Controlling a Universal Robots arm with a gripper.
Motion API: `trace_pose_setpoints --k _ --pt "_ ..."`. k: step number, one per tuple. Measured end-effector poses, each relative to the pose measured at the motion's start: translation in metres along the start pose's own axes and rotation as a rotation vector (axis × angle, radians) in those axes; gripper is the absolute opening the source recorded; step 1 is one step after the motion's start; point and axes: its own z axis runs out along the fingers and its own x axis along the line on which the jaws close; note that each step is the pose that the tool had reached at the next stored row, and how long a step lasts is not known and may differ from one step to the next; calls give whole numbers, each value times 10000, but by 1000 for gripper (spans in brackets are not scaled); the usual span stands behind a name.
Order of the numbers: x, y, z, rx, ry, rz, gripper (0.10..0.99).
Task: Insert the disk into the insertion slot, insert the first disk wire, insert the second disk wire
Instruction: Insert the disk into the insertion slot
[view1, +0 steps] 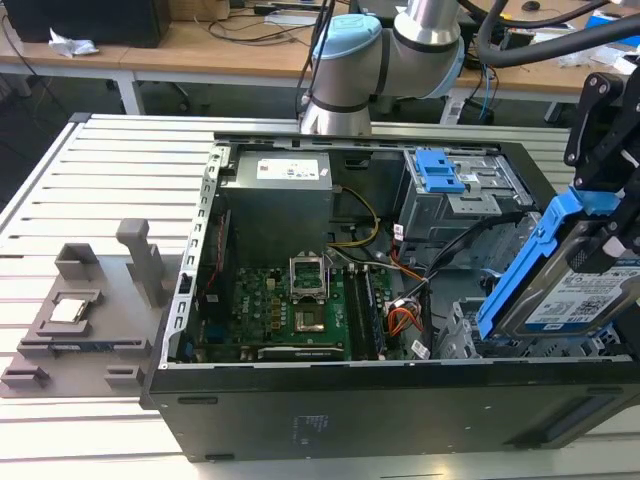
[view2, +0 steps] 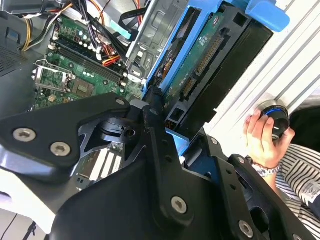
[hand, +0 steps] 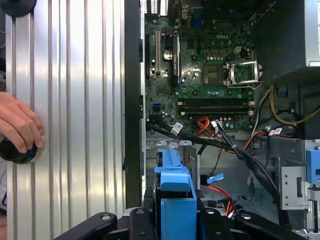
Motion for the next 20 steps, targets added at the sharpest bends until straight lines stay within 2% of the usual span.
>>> trace_pose_setpoints --k 4,9,18,20 --pt "-11 -1 22 0 -1 0 369" --pt "-230 3 21 0 0 -3 369" --pt "-248 -6 82 0 1 -3 369" --pt "-248 -11 117 0 1 -2 369"
